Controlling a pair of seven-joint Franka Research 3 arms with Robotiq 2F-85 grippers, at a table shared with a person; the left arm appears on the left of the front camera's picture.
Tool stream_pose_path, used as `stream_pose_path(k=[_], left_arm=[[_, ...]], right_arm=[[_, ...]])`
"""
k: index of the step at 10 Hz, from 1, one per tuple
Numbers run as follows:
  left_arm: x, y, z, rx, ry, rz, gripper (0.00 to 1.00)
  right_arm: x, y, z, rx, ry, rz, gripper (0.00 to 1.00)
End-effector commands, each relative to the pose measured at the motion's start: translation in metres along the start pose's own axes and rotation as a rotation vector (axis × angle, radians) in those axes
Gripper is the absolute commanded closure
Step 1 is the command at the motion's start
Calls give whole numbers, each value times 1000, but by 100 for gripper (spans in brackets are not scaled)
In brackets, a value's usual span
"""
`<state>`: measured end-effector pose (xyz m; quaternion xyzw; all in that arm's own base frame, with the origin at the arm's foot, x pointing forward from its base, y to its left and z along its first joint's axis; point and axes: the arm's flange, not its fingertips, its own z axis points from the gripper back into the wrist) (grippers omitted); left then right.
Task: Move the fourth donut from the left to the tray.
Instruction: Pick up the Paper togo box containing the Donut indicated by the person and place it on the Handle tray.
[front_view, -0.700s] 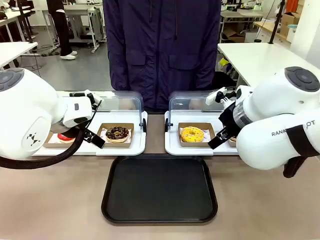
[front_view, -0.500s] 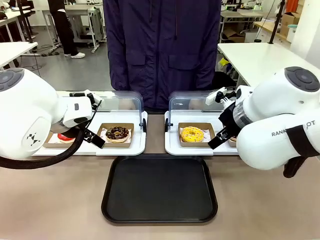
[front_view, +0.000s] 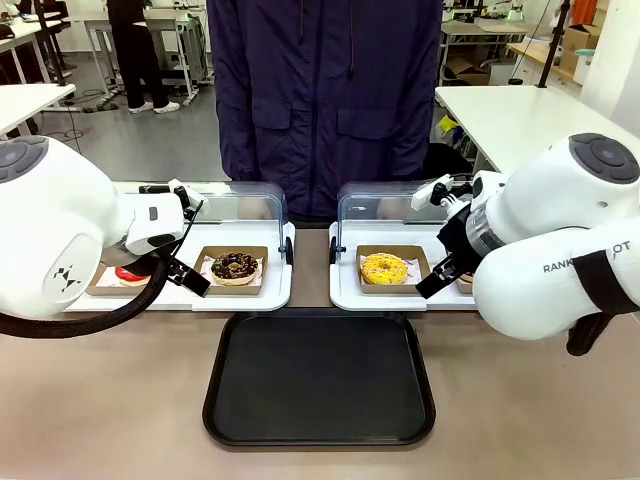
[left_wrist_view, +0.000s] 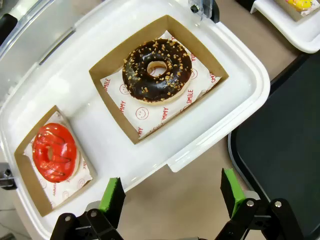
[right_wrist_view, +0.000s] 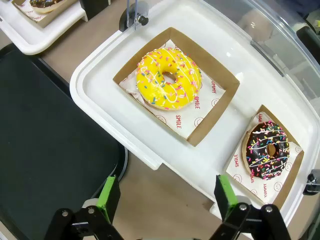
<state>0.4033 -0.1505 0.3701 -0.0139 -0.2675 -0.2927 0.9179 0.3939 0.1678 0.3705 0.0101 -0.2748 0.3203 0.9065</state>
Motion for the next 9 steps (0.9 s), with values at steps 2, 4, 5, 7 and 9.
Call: stream_pose_path(k=[2, 4, 5, 7, 9], left_arm=[[0, 0, 0, 0, -1, 0, 0], [18, 11, 23, -50, -20, 0, 0], [34, 27, 45, -86, -22, 9, 0], [54, 65, 88, -182, -17, -11, 0], [58, 114, 123, -311, -33, -80, 0]], right_arm=[[0, 0, 0, 1, 0, -2, 0], [21, -14, 18, 30, -11, -10, 0], [36, -29, 36, 66, -13, -30, 0], [47, -74, 75, 159, -28, -79, 0], [26, -134, 111, 277, -96, -86, 0]])
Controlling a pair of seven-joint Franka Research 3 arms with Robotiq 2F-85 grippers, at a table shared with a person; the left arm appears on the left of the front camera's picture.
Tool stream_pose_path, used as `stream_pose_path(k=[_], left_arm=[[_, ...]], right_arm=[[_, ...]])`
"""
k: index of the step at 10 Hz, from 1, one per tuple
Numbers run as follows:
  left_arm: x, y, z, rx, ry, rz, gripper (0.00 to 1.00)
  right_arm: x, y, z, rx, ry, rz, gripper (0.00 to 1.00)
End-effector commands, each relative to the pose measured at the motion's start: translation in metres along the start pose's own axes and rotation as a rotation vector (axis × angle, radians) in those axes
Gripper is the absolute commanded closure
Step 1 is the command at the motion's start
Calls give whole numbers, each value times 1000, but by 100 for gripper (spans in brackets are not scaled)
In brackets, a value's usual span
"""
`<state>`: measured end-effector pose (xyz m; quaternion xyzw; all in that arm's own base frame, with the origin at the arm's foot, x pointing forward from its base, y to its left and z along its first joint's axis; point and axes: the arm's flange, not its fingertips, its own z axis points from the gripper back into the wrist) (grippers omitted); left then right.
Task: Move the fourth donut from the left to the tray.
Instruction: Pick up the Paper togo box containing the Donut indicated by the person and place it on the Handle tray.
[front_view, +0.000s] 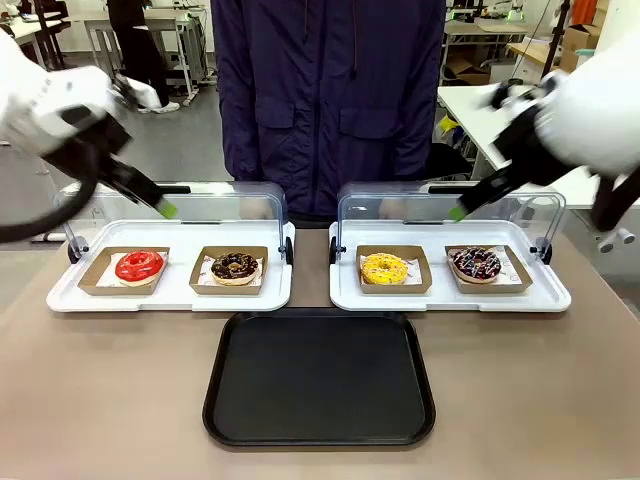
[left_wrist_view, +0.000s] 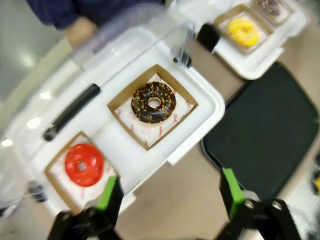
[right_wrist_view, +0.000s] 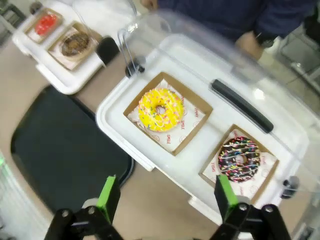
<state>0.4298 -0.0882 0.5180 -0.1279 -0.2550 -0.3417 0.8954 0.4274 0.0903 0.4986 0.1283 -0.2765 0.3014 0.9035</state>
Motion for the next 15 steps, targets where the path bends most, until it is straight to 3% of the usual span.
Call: stream_pose_path(k=[1, 4, 7, 10, 15], left_arm=[[-11, 50, 25, -121, -4, -49, 0], [-54, 131, 61, -261, -151, -115, 0], [-113, 188, 79, -286, -296, -119, 0], [-158, 220, 86, -282, -409, -129, 0], [-180, 219, 96, -256, -446, -141, 0]], right_arm=[[-26, -61, 33, 137, -58, 23, 0], [-85, -157, 87, 244, -262, 59, 0], [-138, -210, 101, 294, -397, 68, 0], [-166, -226, 106, 316, -507, 118, 0], [-173, -229, 104, 316, -548, 111, 0]])
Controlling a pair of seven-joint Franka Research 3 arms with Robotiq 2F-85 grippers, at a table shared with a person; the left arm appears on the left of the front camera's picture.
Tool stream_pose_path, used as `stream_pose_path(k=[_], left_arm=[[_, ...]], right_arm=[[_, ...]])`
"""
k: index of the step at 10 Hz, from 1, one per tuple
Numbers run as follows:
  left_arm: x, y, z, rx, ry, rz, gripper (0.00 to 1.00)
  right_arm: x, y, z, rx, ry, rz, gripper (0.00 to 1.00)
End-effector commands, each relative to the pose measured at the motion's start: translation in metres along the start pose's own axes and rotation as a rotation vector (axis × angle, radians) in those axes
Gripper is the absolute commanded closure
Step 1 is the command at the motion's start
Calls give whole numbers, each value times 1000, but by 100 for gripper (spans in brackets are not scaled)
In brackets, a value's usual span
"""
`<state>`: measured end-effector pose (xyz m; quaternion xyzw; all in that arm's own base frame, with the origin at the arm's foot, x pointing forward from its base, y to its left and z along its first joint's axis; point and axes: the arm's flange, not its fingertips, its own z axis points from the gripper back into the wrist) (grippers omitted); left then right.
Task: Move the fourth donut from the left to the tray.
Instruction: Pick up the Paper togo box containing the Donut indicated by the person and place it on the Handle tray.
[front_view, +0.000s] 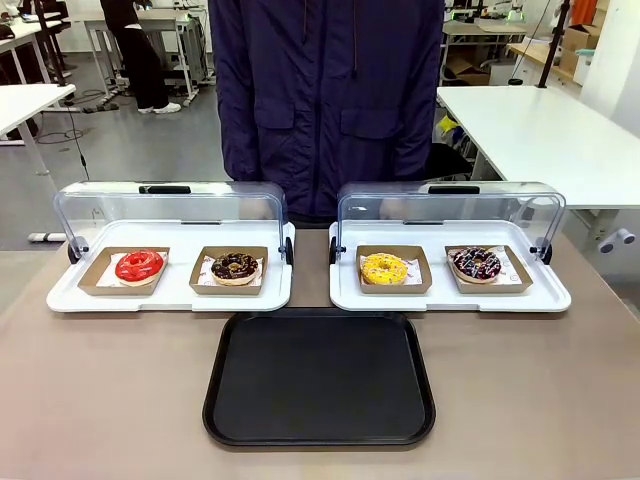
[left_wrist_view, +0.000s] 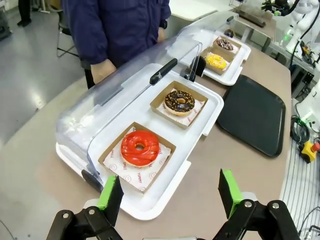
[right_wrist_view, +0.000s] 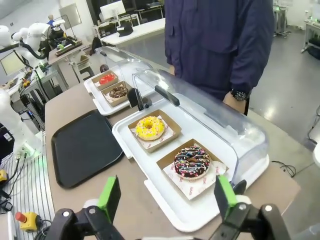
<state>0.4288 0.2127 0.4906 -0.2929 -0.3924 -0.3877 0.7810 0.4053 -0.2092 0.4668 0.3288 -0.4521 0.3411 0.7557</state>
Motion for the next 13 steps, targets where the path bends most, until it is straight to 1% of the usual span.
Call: stream_pose_path(k=[1, 2, 13], left_arm=[[2, 3, -2, 1, -36, -19, 0], [0, 0, 0, 0, 0, 0, 0], [0, 0, 0, 0, 0, 0, 0]], right_arm=[[3, -8, 2, -8, -28, 8, 0], [0, 0, 0, 0, 0, 0, 0], [0, 0, 0, 0, 0, 0, 0]])
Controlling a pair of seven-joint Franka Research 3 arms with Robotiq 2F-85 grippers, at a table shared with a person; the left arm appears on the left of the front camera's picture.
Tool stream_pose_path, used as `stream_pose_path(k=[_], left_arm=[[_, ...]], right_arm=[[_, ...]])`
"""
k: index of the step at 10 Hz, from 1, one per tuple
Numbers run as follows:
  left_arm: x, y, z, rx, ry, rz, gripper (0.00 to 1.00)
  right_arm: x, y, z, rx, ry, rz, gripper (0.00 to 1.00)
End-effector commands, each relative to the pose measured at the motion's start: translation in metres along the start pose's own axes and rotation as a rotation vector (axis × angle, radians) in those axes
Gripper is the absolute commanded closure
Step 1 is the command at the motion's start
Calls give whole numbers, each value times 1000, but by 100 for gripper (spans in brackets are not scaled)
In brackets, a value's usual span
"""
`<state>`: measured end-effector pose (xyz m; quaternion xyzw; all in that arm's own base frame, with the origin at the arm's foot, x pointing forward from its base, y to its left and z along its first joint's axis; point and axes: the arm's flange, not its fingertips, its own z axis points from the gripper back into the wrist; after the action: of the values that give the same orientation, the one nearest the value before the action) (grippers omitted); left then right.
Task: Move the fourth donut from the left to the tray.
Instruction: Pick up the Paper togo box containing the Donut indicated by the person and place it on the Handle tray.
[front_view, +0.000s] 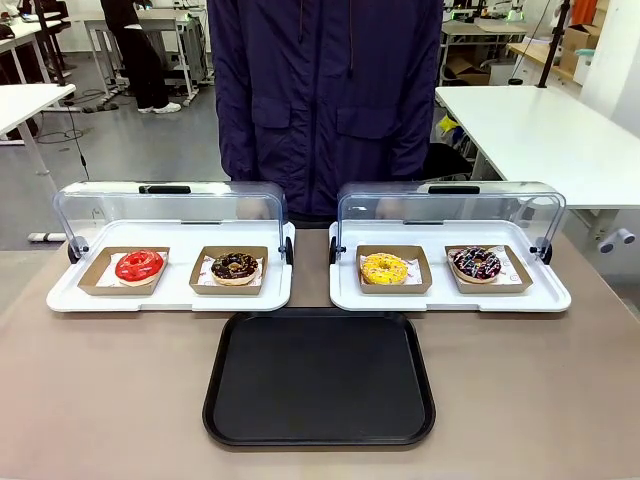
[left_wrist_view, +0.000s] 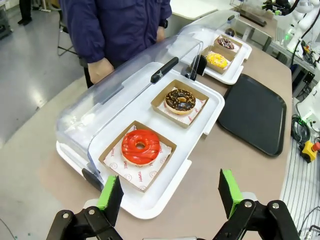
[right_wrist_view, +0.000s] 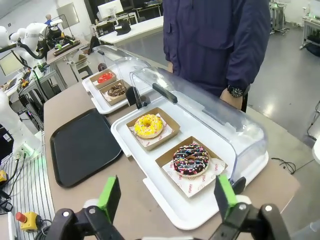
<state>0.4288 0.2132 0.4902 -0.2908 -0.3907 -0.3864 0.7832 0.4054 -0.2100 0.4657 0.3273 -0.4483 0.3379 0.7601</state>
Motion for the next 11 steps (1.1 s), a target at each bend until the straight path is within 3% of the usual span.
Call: stream_pose_path(k=[1, 11], left_arm=[[1, 0, 0, -4, -5, -3, 0], [1, 0, 0, -4, -5, -3, 0]], right_arm=[[1, 1, 0, 6, -9, 9, 0], [1, 1, 0, 6, -9, 9, 0]])
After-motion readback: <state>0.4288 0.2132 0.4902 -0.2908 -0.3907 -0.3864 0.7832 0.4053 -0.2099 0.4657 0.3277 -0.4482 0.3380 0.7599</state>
